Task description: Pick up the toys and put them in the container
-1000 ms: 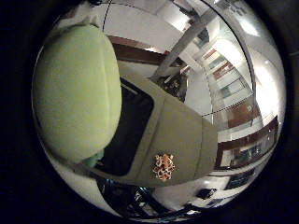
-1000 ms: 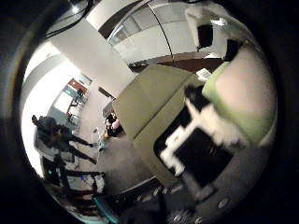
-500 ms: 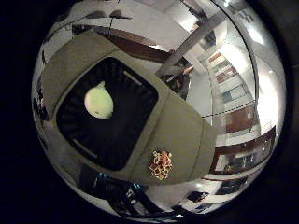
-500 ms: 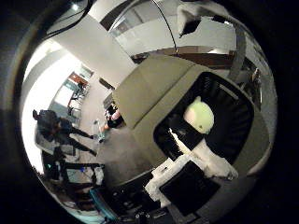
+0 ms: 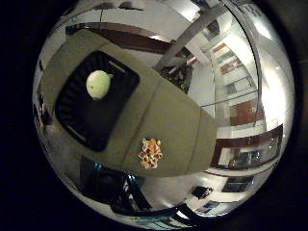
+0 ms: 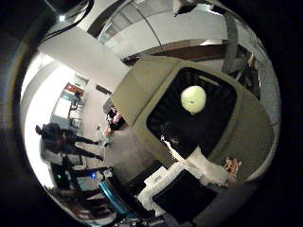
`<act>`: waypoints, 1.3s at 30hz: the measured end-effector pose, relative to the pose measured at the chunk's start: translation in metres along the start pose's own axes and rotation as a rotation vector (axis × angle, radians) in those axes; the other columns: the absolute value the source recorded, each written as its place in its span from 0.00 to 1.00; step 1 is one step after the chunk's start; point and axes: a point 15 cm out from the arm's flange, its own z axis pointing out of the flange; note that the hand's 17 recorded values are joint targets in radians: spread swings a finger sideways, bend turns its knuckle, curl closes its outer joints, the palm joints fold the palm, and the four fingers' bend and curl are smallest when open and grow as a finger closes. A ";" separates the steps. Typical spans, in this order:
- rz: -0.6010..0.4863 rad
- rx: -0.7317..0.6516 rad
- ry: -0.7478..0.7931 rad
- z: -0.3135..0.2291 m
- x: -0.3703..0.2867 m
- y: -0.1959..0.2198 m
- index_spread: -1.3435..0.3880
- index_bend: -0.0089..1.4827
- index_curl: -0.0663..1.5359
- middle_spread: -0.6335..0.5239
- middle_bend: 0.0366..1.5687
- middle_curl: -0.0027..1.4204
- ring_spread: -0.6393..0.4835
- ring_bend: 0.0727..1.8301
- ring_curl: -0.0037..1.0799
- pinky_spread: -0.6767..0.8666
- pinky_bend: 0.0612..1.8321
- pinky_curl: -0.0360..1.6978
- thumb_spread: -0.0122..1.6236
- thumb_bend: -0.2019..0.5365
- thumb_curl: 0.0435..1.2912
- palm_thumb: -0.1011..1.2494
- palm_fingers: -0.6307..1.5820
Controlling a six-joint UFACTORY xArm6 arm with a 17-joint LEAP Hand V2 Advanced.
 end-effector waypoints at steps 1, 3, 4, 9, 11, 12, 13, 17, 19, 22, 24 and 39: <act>0.012 -0.012 0.009 -0.004 0.017 0.009 0.55 0.13 0.26 0.62 0.11 0.22 0.75 0.19 0.17 0.75 0.37 0.09 0.68 0.24 0.28 0.50 0.38; 0.038 -0.039 0.024 -0.006 0.044 0.032 0.55 0.13 0.26 0.62 0.11 0.22 0.76 0.18 0.17 0.75 0.37 0.08 0.68 0.24 0.27 0.50 0.38; 0.053 -0.053 0.031 -0.005 0.057 0.046 0.55 0.13 0.26 0.63 0.10 0.22 0.76 0.18 0.17 0.75 0.37 0.08 0.68 0.24 0.27 0.50 0.38; 0.068 -0.145 0.044 0.012 0.108 0.129 0.55 0.13 0.25 0.63 0.10 0.22 0.76 0.16 0.18 0.74 0.35 0.06 0.68 0.24 0.25 0.48 0.37; 0.083 -0.170 0.043 0.023 0.125 0.160 0.55 0.13 0.25 0.63 0.10 0.22 0.76 0.16 0.18 0.74 0.35 0.05 0.68 0.24 0.24 0.48 0.37; 0.092 -0.175 0.046 0.030 0.134 0.171 0.55 0.13 0.25 0.63 0.10 0.22 0.76 0.15 0.18 0.74 0.35 0.05 0.68 0.24 0.24 0.48 0.37; 0.102 -0.180 0.050 0.039 0.143 0.182 0.55 0.13 0.25 0.63 0.10 0.22 0.76 0.15 0.18 0.74 0.35 0.05 0.68 0.24 0.24 0.48 0.37; 0.115 -0.203 0.047 0.072 0.158 0.212 0.55 0.12 0.24 0.63 0.10 0.22 0.76 0.15 0.19 0.73 0.36 0.05 0.68 0.24 0.23 0.48 0.37; 0.122 -0.215 0.041 0.091 0.162 0.226 0.55 0.12 0.24 0.63 0.10 0.22 0.76 0.14 0.20 0.73 0.36 0.04 0.67 0.24 0.23 0.48 0.37; 0.134 -0.223 0.044 0.118 0.171 0.246 0.55 0.13 0.24 0.63 0.10 0.22 0.76 0.14 0.20 0.74 0.36 0.04 0.67 0.24 0.23 0.48 0.37; 0.134 -0.224 0.048 0.132 0.174 0.255 0.55 0.13 0.24 0.63 0.10 0.22 0.76 0.14 0.20 0.74 0.36 0.03 0.67 0.24 0.23 0.48 0.37; 0.084 -0.247 0.020 0.222 0.177 0.262 0.55 0.12 0.24 0.62 0.10 0.22 0.75 0.13 0.22 0.74 0.36 0.03 0.67 0.24 0.22 0.48 0.37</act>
